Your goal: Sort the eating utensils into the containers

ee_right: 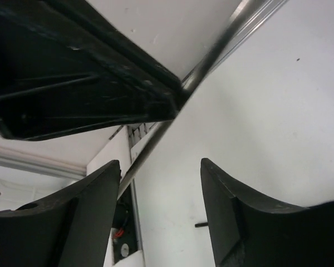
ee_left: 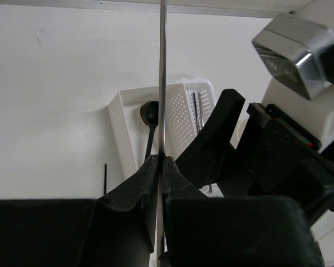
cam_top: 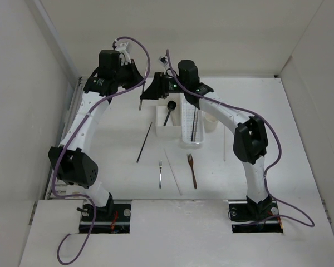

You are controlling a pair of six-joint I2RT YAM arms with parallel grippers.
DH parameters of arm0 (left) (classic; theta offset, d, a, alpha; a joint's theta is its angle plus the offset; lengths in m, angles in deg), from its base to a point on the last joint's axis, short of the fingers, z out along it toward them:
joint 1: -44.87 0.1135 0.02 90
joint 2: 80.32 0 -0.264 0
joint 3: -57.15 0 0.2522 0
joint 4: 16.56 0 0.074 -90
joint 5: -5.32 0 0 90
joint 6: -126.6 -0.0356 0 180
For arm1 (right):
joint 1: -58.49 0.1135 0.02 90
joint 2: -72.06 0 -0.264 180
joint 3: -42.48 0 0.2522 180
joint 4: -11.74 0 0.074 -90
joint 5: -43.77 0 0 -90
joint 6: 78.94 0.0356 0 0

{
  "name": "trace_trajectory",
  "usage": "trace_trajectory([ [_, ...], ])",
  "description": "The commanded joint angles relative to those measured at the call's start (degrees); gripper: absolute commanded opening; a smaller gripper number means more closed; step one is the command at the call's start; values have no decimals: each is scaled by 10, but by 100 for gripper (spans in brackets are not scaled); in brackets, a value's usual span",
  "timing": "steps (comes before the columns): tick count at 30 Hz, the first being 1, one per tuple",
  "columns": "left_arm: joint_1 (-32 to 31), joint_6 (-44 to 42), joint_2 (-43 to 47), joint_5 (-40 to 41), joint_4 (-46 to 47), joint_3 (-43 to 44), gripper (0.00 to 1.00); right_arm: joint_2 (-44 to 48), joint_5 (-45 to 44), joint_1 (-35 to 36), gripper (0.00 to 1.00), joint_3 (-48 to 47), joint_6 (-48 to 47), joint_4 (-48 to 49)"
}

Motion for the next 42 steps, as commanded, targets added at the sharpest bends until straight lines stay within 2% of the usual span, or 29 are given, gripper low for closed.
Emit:
trace_trajectory([
  [1,-1,10,15,3,22,11,0,-7,6,4,64,-33,41,50],
  [7,-7,21,20,-2,22,-3,0,-18,6,4,62,-47,71,88],
  [9,-7,21,20,-2,22,-3,0,-18,6,4,58,-47,77,94],
  [10,-7,21,20,-2,22,-3,0,-18,6,4,54,-47,82,94],
  [13,-7,21,20,-2,22,-3,0,-18,6,4,26,-47,82,94],
  [14,-7,21,20,-2,22,-3,0,-18,6,4,8,-47,82,94],
  [15,-7,21,20,-2,22,-3,0,-18,0,4,0,-47,87,94],
  [19,-7,21,20,-2,28,-3,1,-3,-21,4,0,-22,87,94],
  [20,-7,21,20,-2,28,-3,18,2,-32,-3,0,-14,87,94],
  [22,-7,21,20,-2,28,-3,63,24,-44,-12,0,20,87,94],
  [23,-7,21,20,15,28,-3,100,34,-63,-24,0,36,87,84],
  [26,-7,16,20,47,14,11,100,84,-118,-47,0,91,58,26],
  [28,1,0,20,82,6,18,100,107,-204,-59,0,89,5,-104],
  [29,14,0,25,96,6,19,100,115,-249,-59,0,74,-65,-166],
  [30,20,0,25,126,-2,19,100,121,-298,-59,0,57,-97,-279],
  [31,20,0,25,144,-2,8,100,122,-376,-59,0,30,-123,-322],
  [34,26,-22,31,208,-8,-17,100,122,-431,-77,0,30,-153,-422],
  [38,26,-35,36,230,-13,-71,100,139,-477,-84,0,100,-153,-443],
  [42,26,-29,43,236,-13,-103,100,119,-488,-84,0,125,-153,-464],
])
